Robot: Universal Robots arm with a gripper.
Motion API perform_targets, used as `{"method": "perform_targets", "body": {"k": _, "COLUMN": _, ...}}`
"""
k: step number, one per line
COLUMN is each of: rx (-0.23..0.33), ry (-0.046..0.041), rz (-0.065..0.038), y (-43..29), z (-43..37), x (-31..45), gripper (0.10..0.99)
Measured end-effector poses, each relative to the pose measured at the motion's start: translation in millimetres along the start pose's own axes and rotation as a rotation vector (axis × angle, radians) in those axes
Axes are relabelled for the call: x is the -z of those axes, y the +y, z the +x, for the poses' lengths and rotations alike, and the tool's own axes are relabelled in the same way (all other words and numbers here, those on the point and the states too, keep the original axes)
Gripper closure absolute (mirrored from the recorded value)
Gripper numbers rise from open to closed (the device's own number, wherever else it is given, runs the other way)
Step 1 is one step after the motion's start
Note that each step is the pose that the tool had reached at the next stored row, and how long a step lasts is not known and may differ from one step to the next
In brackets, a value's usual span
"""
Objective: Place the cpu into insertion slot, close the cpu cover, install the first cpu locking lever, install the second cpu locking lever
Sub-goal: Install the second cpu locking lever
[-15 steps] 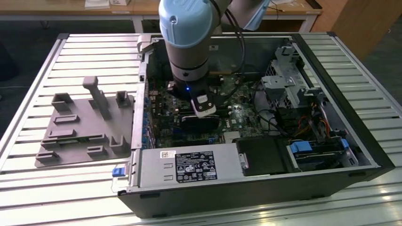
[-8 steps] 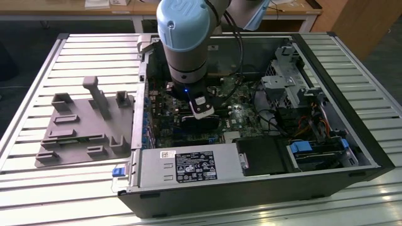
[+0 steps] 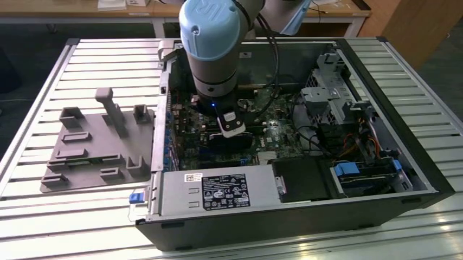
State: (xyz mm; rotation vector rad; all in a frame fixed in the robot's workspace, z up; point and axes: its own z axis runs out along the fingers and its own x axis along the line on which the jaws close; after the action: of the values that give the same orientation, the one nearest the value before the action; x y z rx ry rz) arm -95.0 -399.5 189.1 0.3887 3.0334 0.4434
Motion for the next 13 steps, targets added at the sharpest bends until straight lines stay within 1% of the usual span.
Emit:
{"method": "perform_targets", "body": {"k": 2, "rx": 0.0, "ry": -0.0001, "rz": 0.0, "y": 0.3, "z": 0.0, "x": 1.0, "gripper": 0.984}}
{"method": "perform_targets", "body": {"k": 4, "rx": 0.0, "ry": -0.0002, "rz": -0.001, "y": 1.3, "z": -0.1, "x": 3.8, "gripper": 0.984}}
{"method": "perform_targets", "body": {"k": 13, "rx": 0.0, "ry": -0.0003, "rz": 0.001, "y": 7.0, "z": -0.4, "x": 23.1, "gripper": 0.984}}
